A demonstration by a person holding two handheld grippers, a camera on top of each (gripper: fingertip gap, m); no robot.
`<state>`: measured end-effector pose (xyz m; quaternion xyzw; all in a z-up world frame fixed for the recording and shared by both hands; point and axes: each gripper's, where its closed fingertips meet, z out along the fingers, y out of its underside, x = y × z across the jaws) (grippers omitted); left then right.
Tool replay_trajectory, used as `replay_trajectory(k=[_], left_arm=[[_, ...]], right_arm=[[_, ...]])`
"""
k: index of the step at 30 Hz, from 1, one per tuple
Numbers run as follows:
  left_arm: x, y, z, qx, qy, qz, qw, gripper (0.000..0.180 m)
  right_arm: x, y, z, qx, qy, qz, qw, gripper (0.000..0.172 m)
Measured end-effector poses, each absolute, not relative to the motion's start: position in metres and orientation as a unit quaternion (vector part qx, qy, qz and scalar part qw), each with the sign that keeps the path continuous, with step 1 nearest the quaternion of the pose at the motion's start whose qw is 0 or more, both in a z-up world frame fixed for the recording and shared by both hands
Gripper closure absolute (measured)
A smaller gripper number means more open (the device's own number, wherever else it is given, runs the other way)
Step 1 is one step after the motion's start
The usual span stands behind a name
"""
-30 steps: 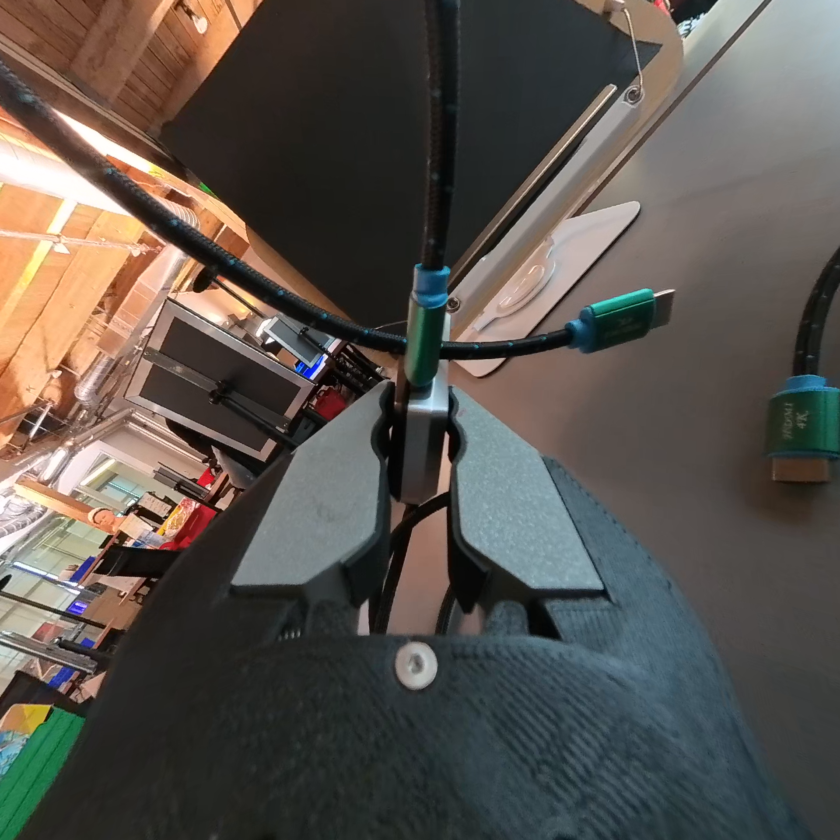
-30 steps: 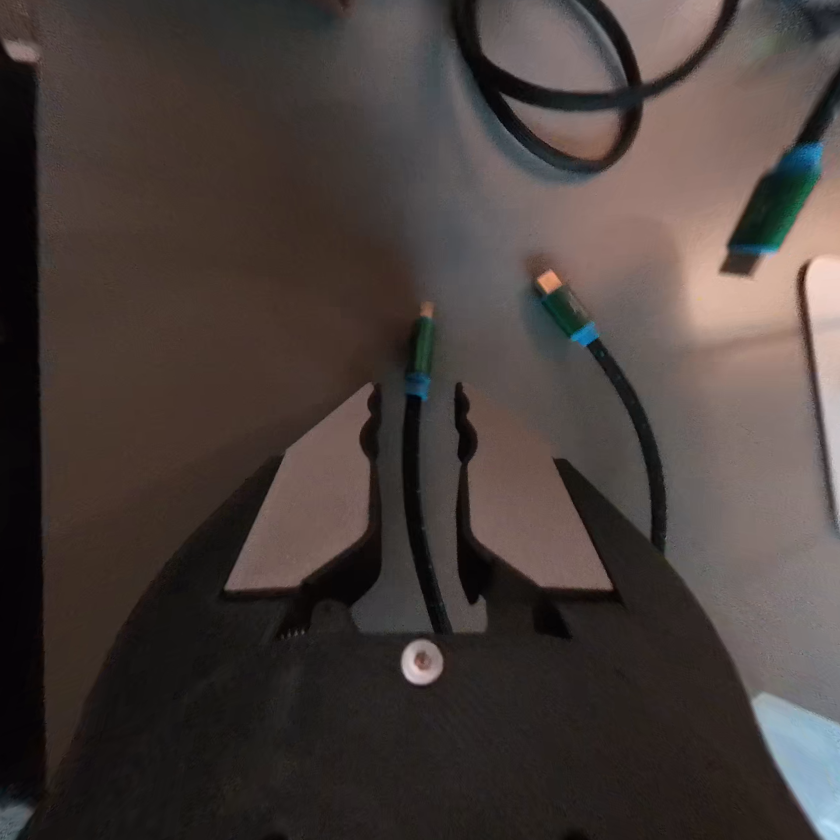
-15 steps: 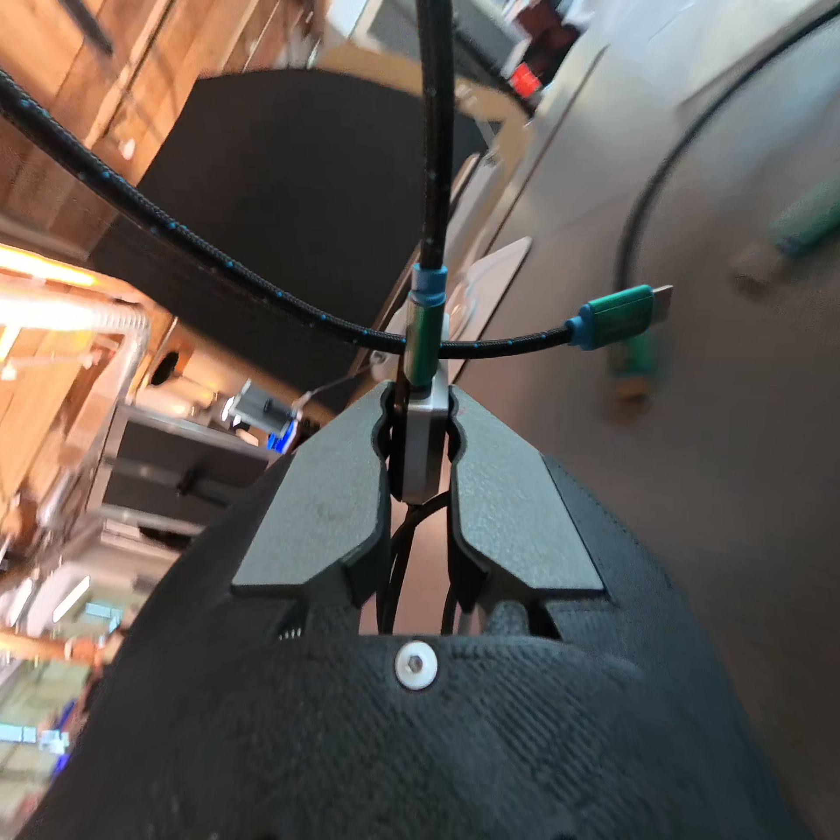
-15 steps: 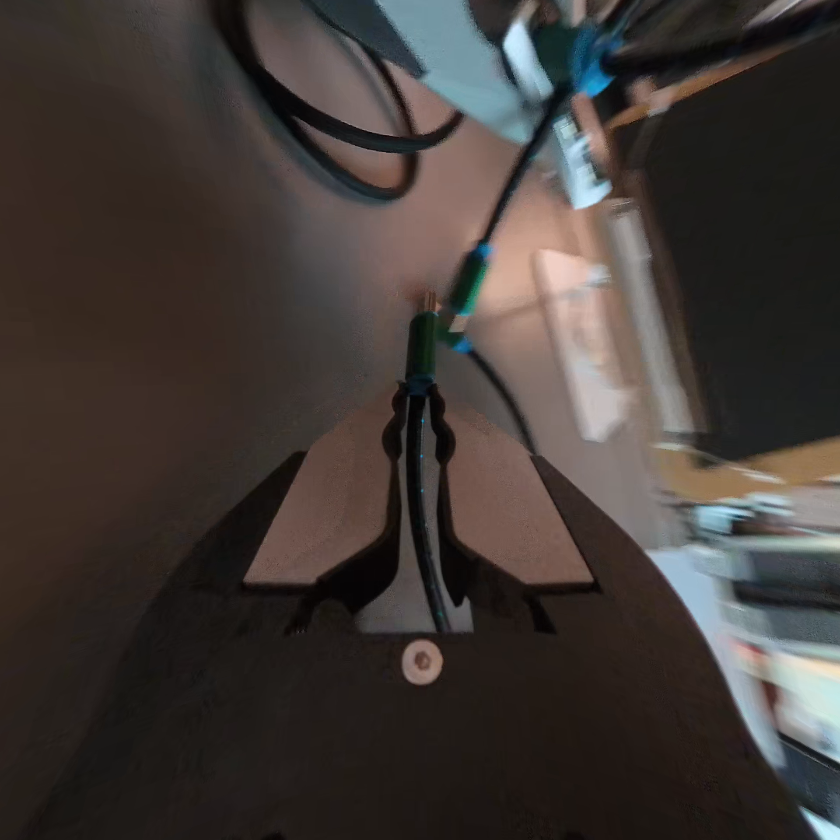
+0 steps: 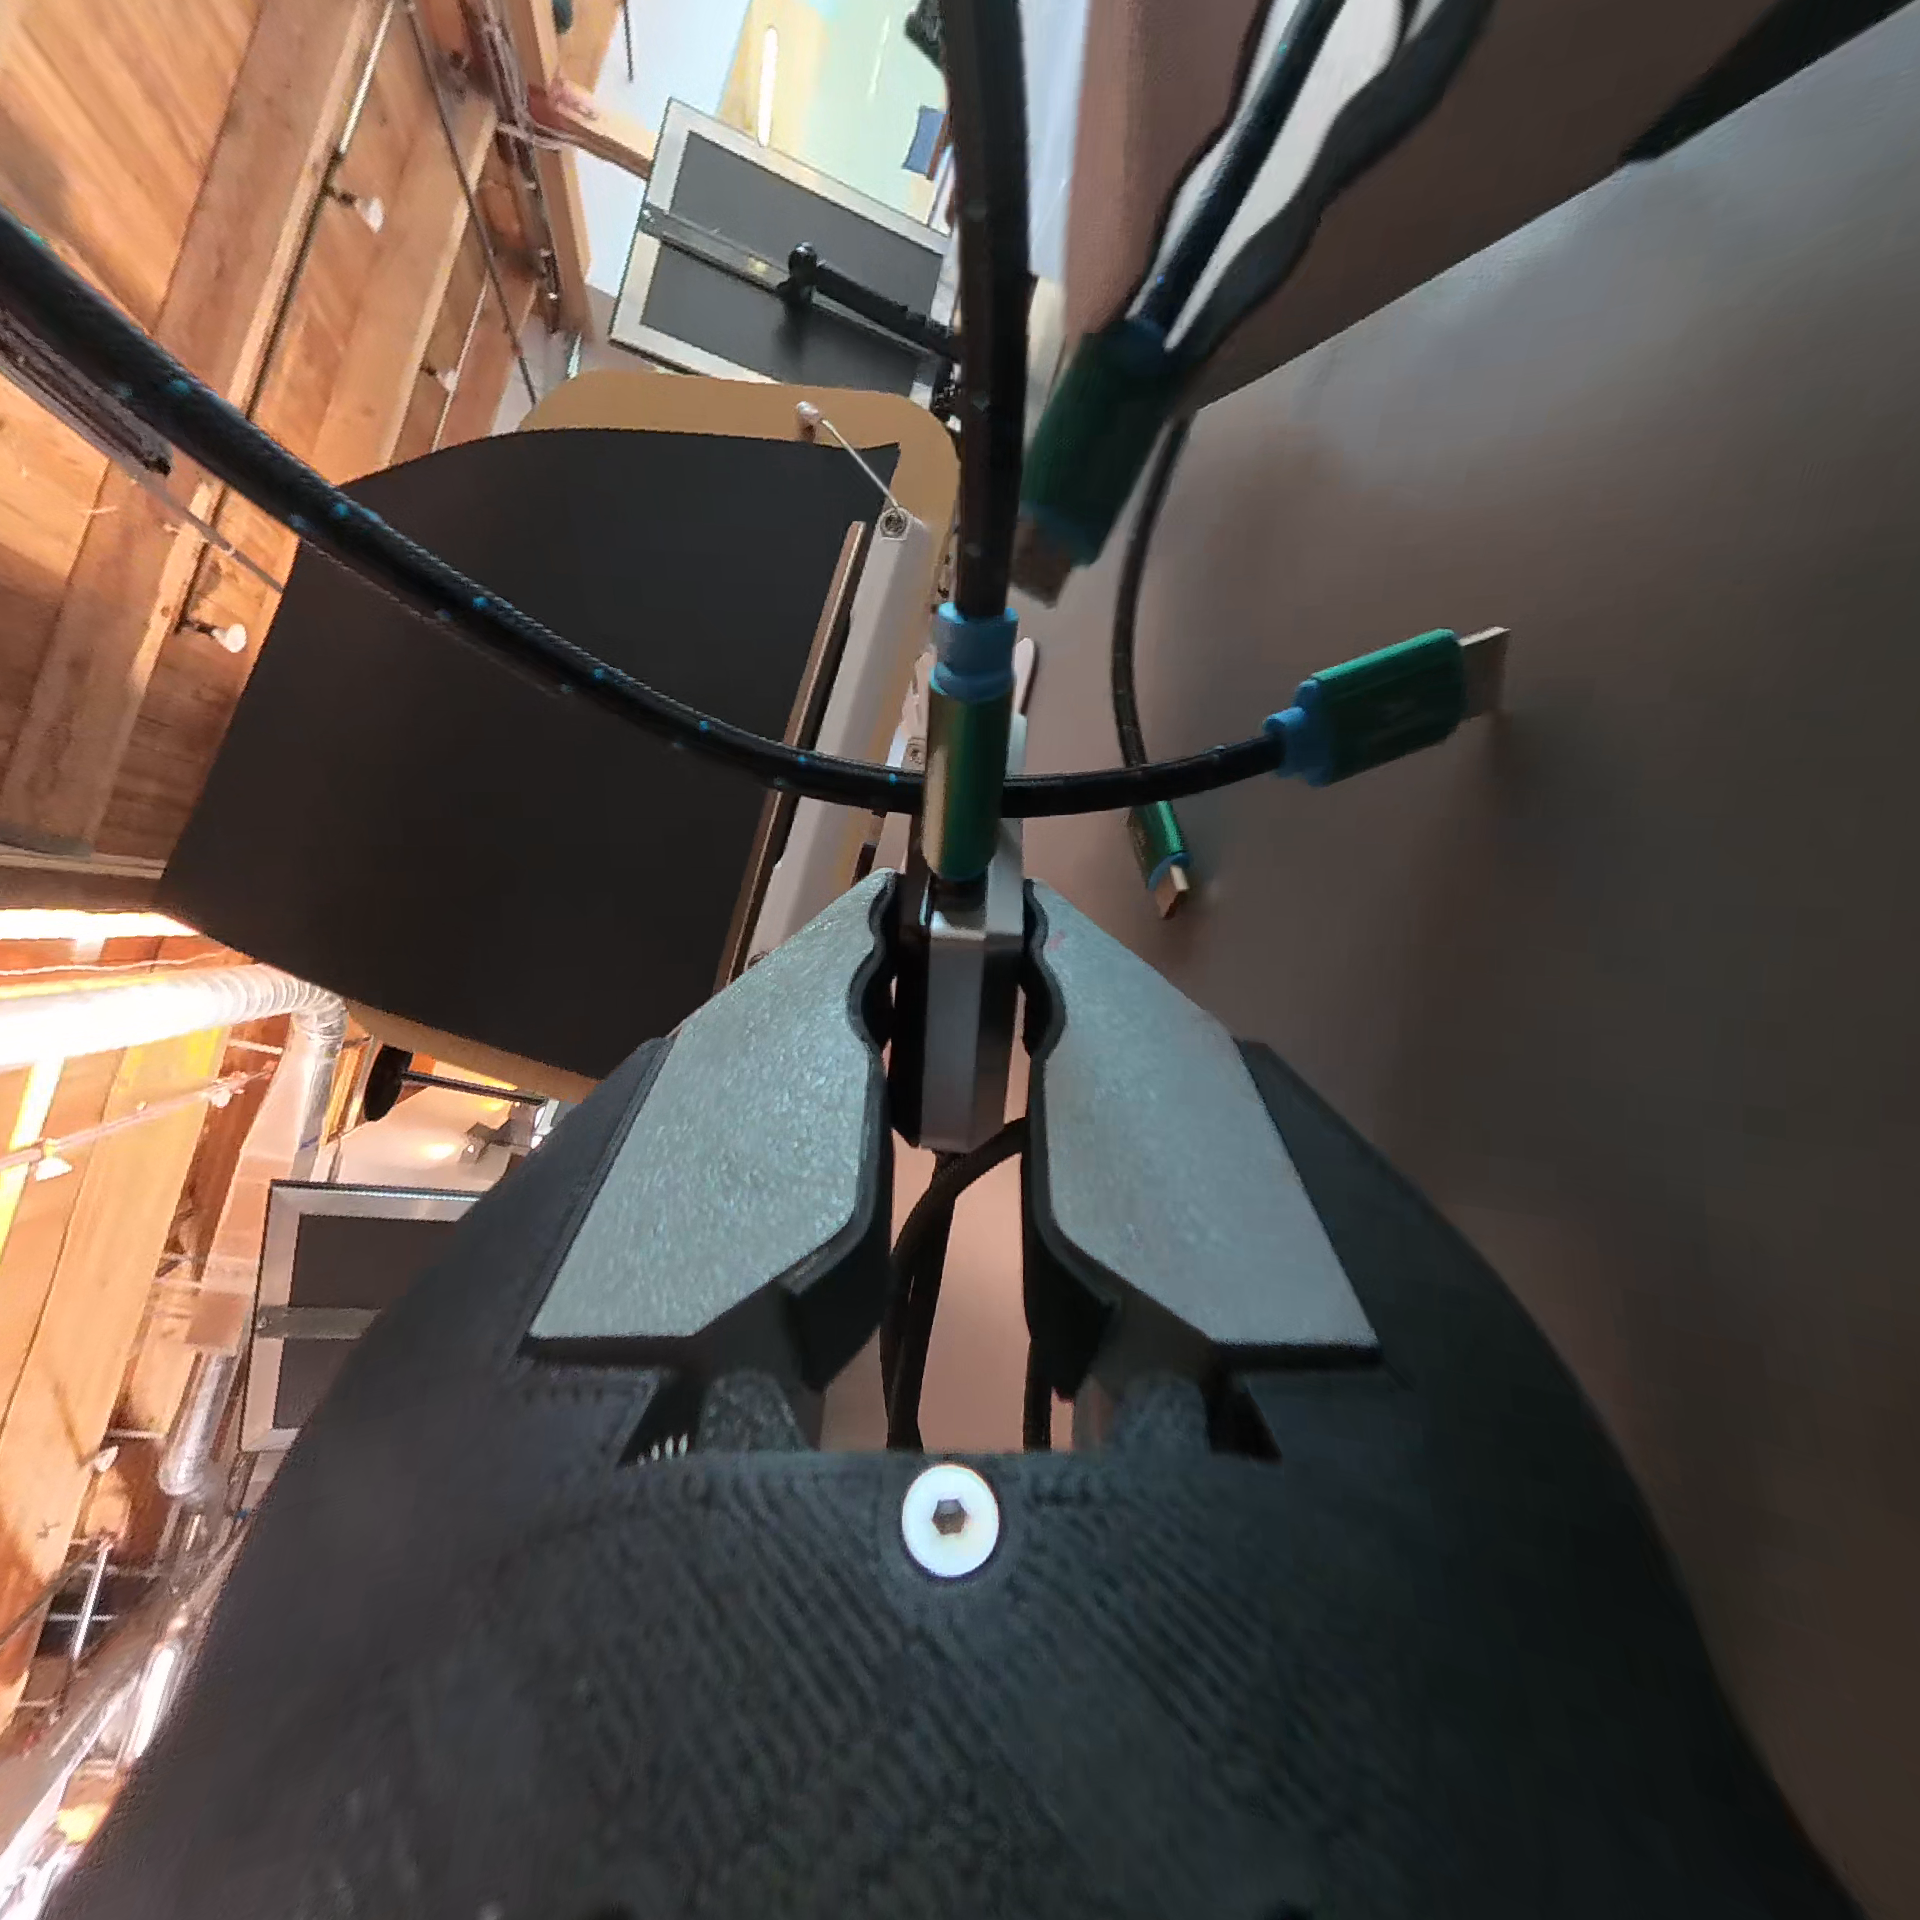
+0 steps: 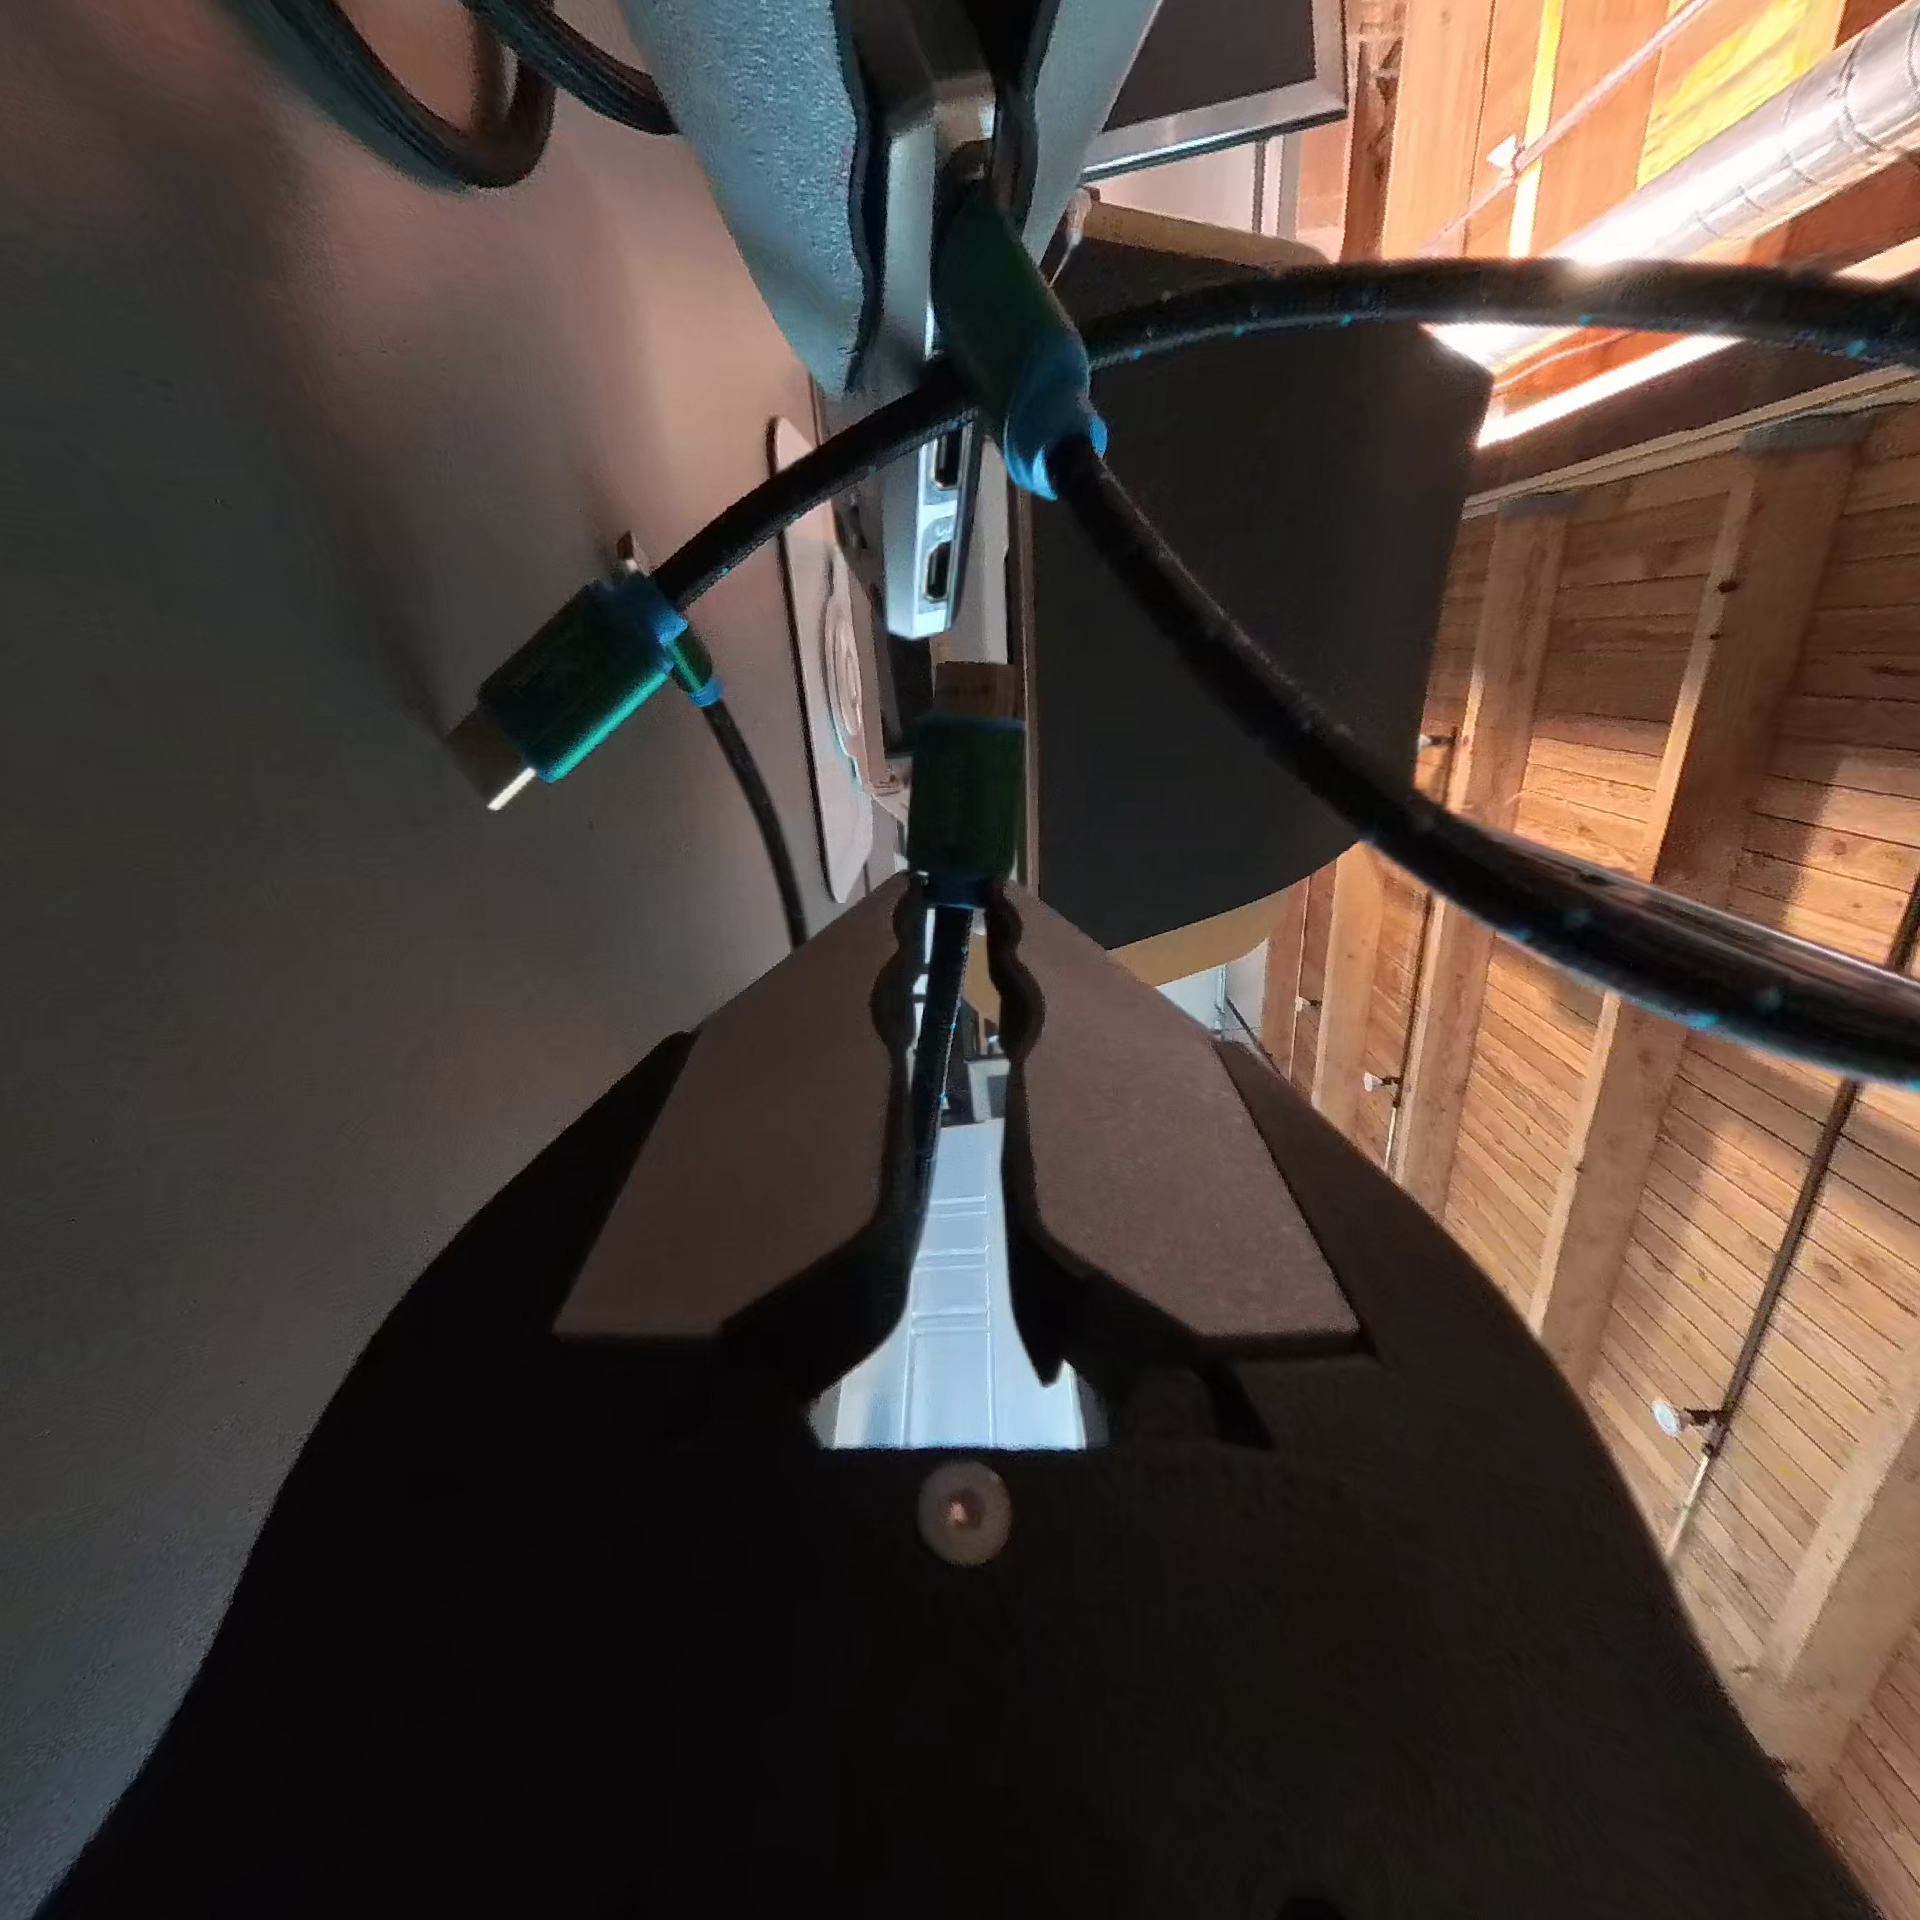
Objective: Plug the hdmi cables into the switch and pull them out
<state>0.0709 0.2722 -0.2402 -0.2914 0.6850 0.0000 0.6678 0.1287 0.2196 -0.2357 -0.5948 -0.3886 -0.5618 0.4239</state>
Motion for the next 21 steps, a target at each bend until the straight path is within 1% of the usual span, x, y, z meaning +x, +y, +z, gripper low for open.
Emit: replay_trajectory(k=[12,17,21], left_arm=[[0.073,0.269,-0.24,-0.291,0.687,0.011,0.666,0.163],[0.073,0.27,-0.239,-0.293,0.685,0.014,0.667,0.162],[0.07,0.275,-0.238,-0.299,0.681,0.019,0.668,0.162]], right_arm=[[0.126,0.242,-0.243,-0.553,-0.421,-0.602,0.392,0.165],[0.118,0.241,-0.252,-0.581,-0.428,-0.555,0.414,0.165],[0.1,0.235,-0.29,-0.624,-0.496,-0.433,0.421,0.165]])
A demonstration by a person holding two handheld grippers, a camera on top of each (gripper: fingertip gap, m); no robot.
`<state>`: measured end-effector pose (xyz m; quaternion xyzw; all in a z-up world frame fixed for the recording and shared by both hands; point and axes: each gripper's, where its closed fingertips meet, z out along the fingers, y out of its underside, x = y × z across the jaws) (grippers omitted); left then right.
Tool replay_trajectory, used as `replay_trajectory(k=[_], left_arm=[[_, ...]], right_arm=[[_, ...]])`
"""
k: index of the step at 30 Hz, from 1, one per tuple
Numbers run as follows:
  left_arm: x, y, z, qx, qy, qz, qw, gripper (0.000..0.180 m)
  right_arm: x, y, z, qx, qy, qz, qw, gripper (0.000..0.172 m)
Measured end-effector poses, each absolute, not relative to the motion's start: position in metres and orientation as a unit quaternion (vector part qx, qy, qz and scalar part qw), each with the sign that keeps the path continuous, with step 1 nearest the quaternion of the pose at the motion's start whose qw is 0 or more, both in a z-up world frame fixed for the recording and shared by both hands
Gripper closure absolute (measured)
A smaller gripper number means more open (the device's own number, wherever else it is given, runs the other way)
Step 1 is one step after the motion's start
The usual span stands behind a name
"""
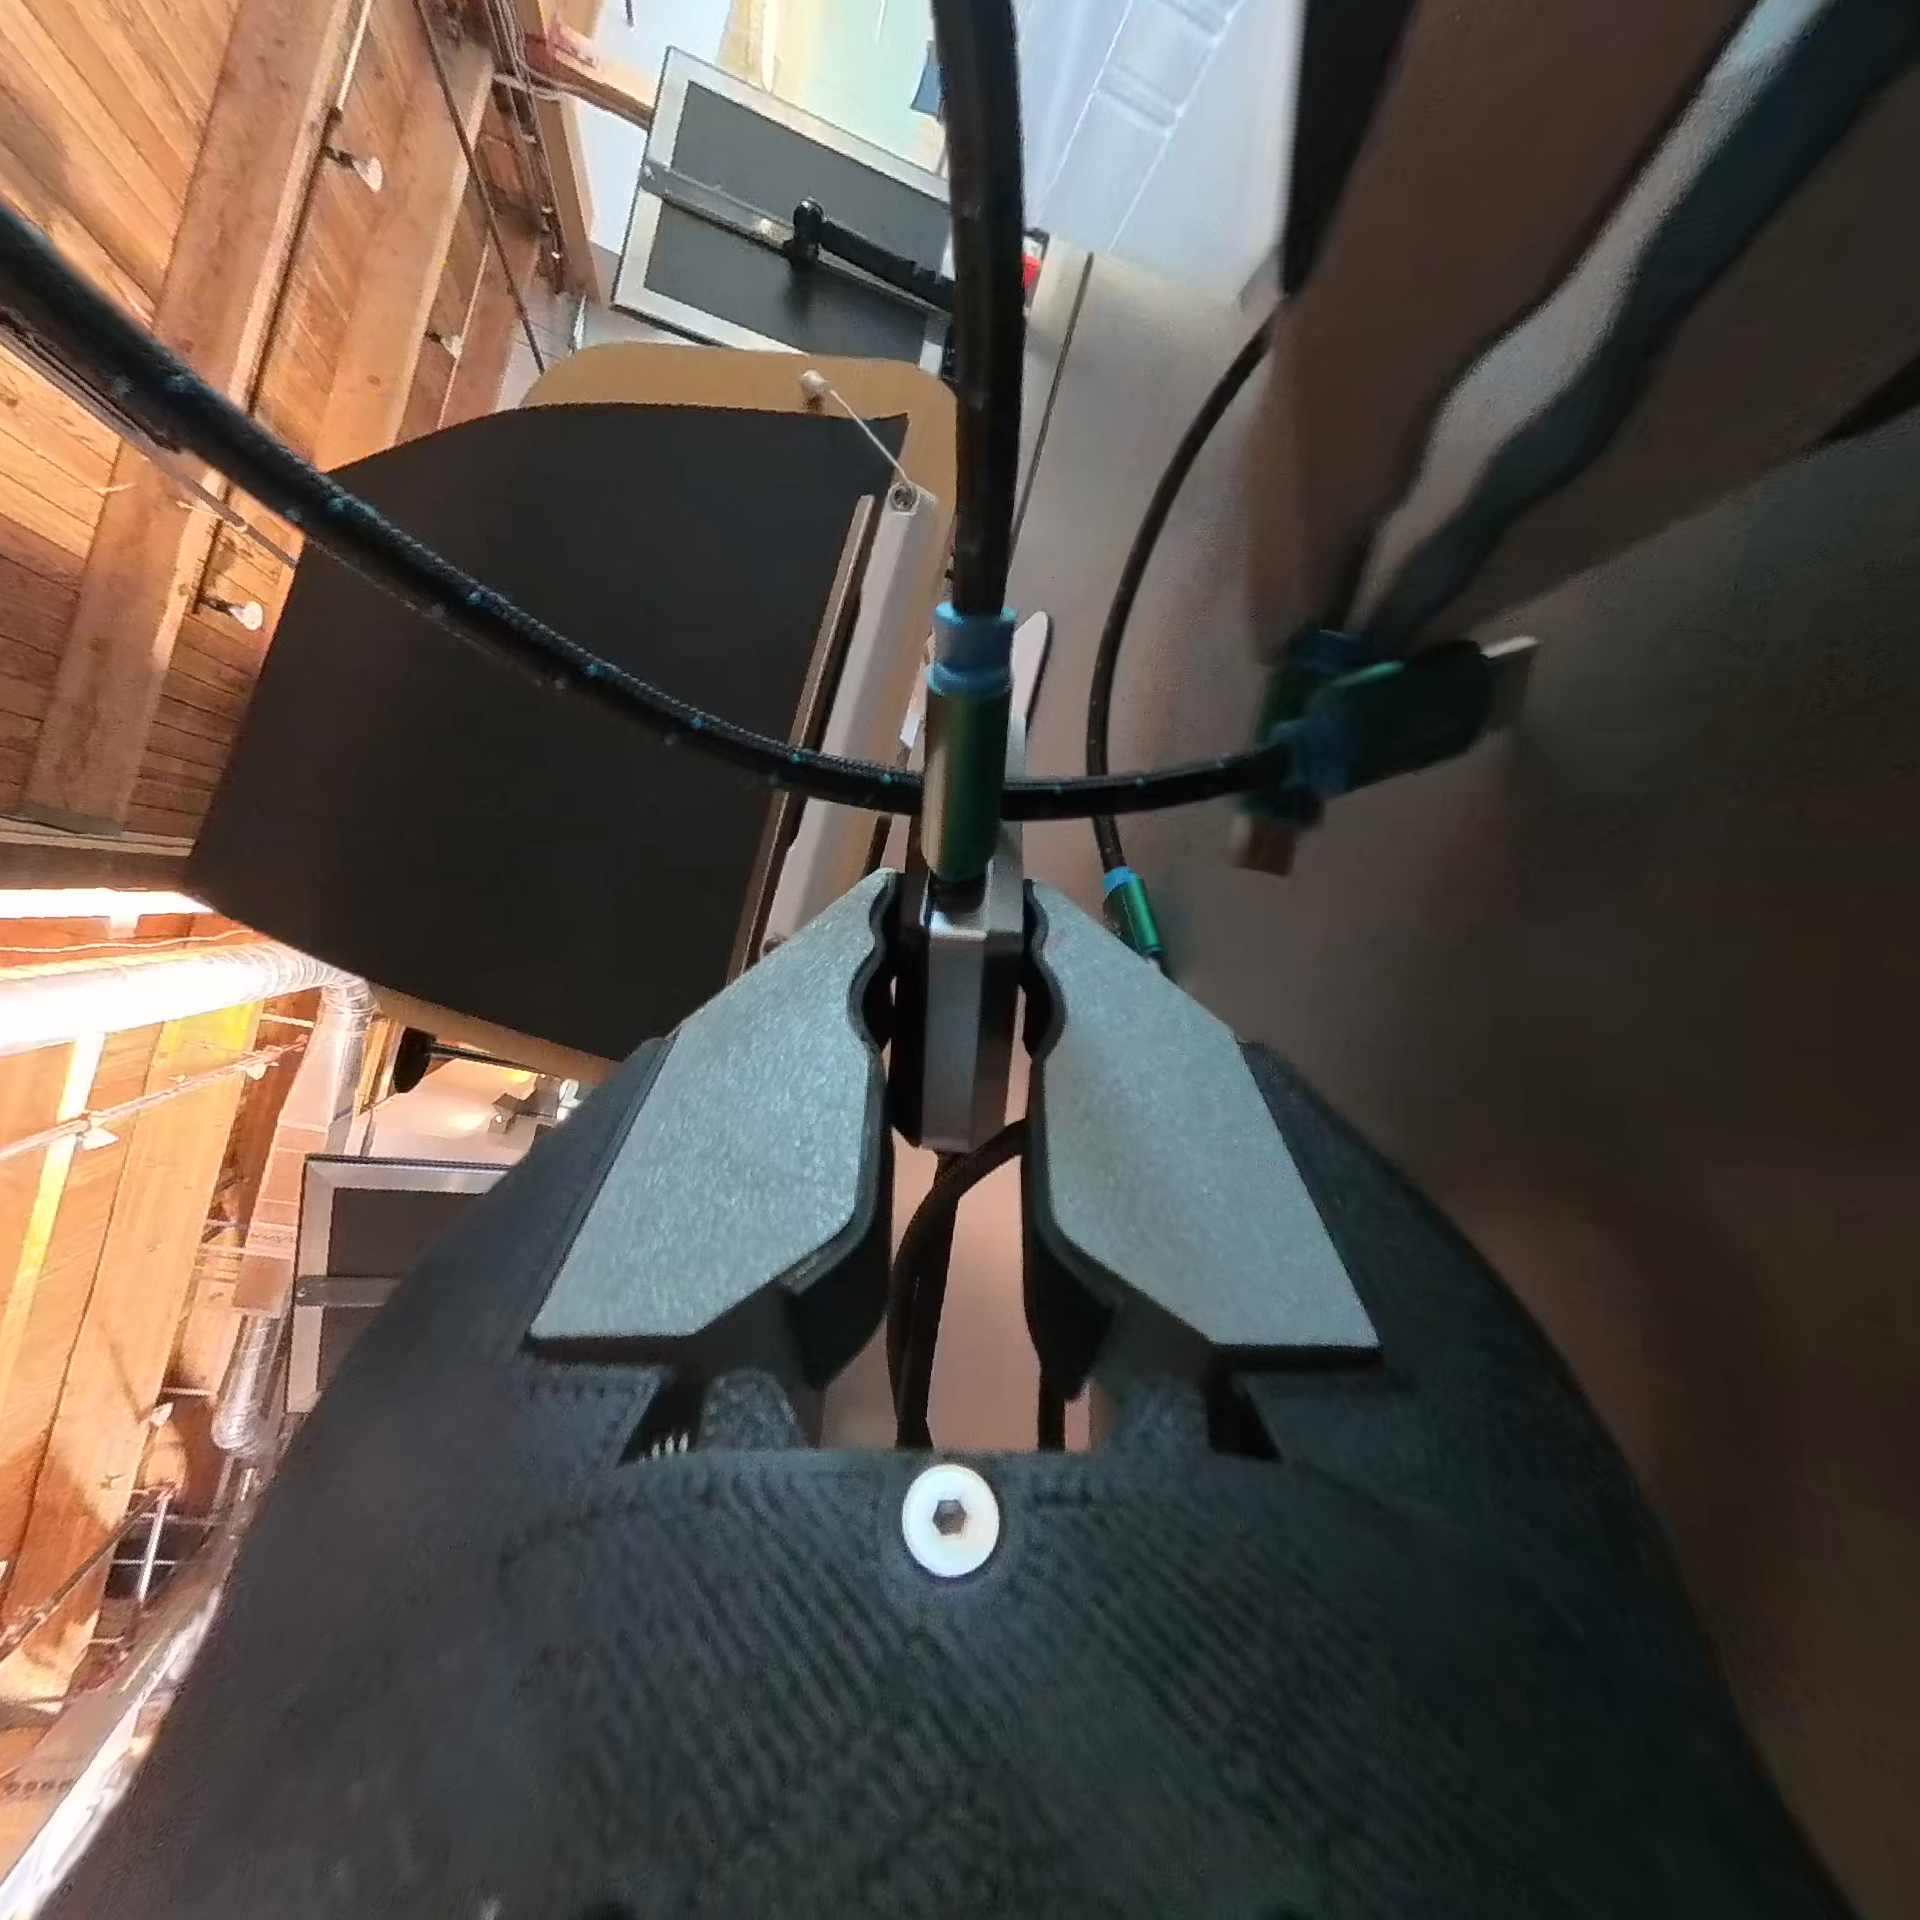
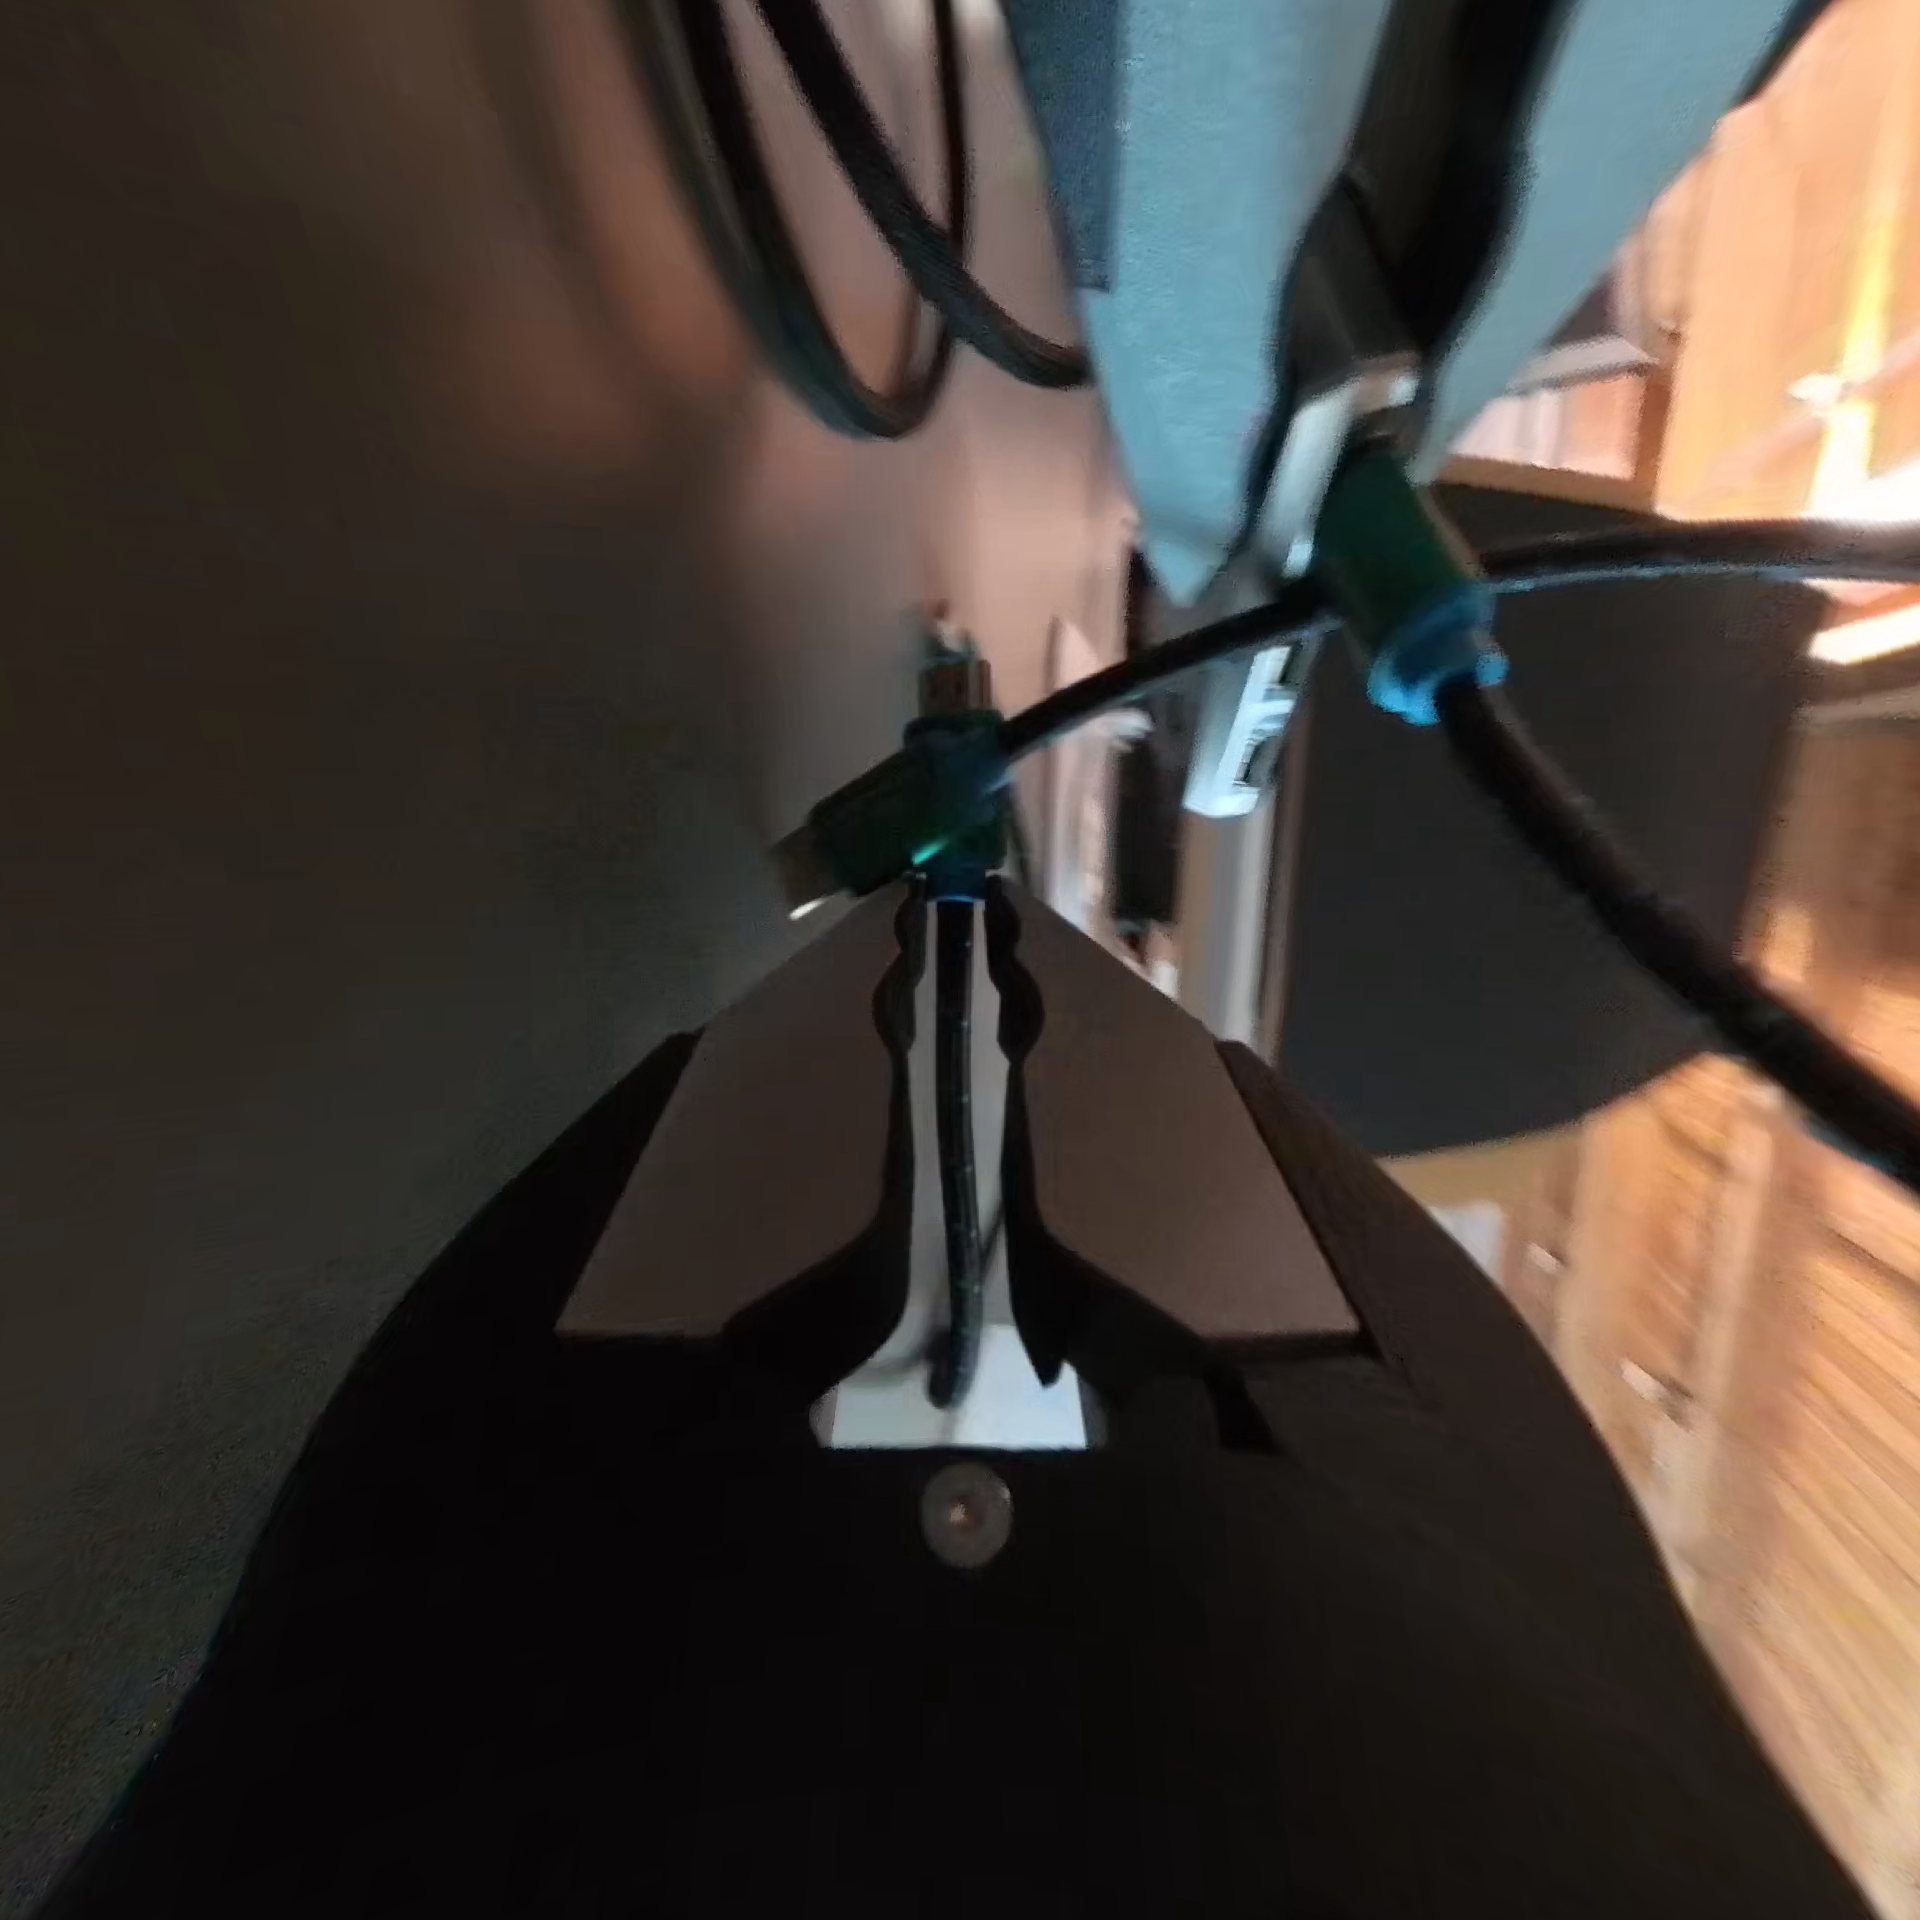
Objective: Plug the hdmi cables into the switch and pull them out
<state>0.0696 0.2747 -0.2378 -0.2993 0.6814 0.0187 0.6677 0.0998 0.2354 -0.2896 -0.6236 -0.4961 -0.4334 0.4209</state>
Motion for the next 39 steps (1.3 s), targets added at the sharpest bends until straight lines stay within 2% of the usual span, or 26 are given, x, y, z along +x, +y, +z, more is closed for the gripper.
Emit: replay_trajectory(k=[5,9,11,14,19,28,32,35,39], left_arm=[[0.065,0.273,-0.24,-0.305,0.692,-0.016,0.654,0.162],[0.061,0.266,-0.246,-0.306,0.714,-0.046,0.628,0.161],[0.059,0.264,-0.245,-0.308,0.715,-0.057,0.625,0.161],[0.057,0.262,-0.243,-0.314,0.715,-0.078,0.62,0.161],[0.051,0.257,-0.237,-0.322,0.713,-0.117,0.612,0.161],[0.053,0.258,-0.251,-0.325,0.732,-0.101,0.59,0.161],[0.053,0.259,-0.252,-0.328,0.732,-0.1,0.589,0.16],[0.053,0.263,-0.252,-0.335,0.729,-0.094,0.59,0.16],[0.051,0.276,-0.251,-0.349,0.718,-0.064,0.598,0.161]], right_arm=[[0.091,0.221,-0.309,-0.713,-0.492,-0.22,0.448,0.166],[0.092,0.213,-0.303,-0.771,-0.433,-0.039,0.465,0.147],[0.095,0.212,-0.295,-0.785,-0.401,0.019,0.473,0.139],[0.099,0.213,-0.287,-0.796,-0.361,0.075,0.48,0.145],[0.095,0.215,-0.296,-0.826,-0.329,0.123,0.44,0.143],[0.09,0.22,-0.308,-0.846,-0.328,0.119,0.404,0.148],[0.087,0.223,-0.308,-0.835,-0.349,0.076,0.419,0.164],[0.088,0.227,-0.306,-0.817,-0.374,0.006,0.439,0.165],[0.108,0.235,-0.285,-0.754,-0.404,-0.211,0.474,0.168]])
